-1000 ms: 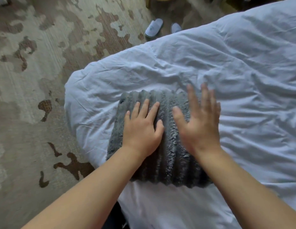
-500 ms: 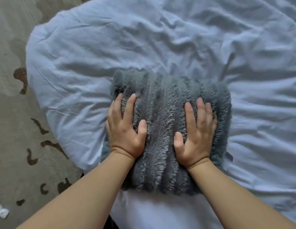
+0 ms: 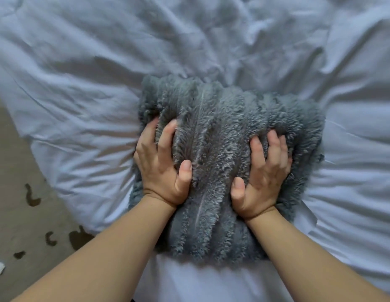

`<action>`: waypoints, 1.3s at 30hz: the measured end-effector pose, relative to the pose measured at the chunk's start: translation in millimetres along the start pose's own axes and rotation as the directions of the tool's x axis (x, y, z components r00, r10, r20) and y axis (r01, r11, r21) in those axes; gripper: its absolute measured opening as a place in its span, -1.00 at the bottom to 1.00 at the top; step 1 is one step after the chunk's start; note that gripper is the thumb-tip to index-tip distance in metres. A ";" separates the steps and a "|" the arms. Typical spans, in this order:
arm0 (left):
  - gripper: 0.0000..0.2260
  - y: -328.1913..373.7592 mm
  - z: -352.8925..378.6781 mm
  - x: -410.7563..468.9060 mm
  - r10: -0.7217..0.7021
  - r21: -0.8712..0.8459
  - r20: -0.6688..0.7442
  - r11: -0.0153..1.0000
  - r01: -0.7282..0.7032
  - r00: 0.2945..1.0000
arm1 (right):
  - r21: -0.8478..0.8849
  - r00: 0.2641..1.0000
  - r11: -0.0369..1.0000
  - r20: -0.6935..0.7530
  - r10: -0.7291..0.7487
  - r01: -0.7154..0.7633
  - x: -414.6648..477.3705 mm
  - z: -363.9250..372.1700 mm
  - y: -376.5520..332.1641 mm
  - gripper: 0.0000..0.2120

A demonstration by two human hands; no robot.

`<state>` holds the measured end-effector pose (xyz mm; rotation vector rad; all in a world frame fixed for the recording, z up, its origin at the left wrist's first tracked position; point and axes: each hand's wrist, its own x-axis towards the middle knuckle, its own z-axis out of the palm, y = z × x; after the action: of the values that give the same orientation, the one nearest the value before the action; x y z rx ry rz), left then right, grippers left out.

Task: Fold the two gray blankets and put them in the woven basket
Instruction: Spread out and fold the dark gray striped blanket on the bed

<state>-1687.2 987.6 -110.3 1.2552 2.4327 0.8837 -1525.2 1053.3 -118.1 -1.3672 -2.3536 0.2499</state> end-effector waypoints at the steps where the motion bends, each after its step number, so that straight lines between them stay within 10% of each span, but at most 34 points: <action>1: -0.41 9.1 -12.0 0.7 -0.023 -0.002 0.037 1.000 0.023 0.999 | -0.004 0.999 1.000 0.027 0.021 -0.021 1.2 -9.1 -3.4 -0.40; 8: -0.51 100.8 -81.6 42.1 -0.223 0.218 0.176 0.959 0.182 0.959 | -0.023 0.980 0.994 0.169 0.105 -0.103 18.1 -71.8 -30.2 -0.40; 14: -0.49 108.9 -66.6 60.8 -0.090 0.320 0.341 0.947 -0.026 0.936 | 0.064 0.980 0.982 0.102 0.169 -0.176 76.6 -122.4 -35.9 -0.64; 19: -0.47 83.9 -49.9 66.0 -0.106 0.205 0.246 0.977 0.055 0.964 | -0.055 0.914 0.975 0.339 0.222 -0.216 93.7 -91.0 -8.1 -0.35; 39: -0.44 52.1 55.0 90.7 -0.052 0.213 0.121 0.977 0.026 0.991 | 0.045 0.955 0.964 0.157 0.250 -0.260 79.3 28.8 56.1 -0.37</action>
<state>-1680.6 1105.4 -116.8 1.2852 2.4911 0.5287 -1528.1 1151.3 -143.5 -1.6732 -2.2587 0.5173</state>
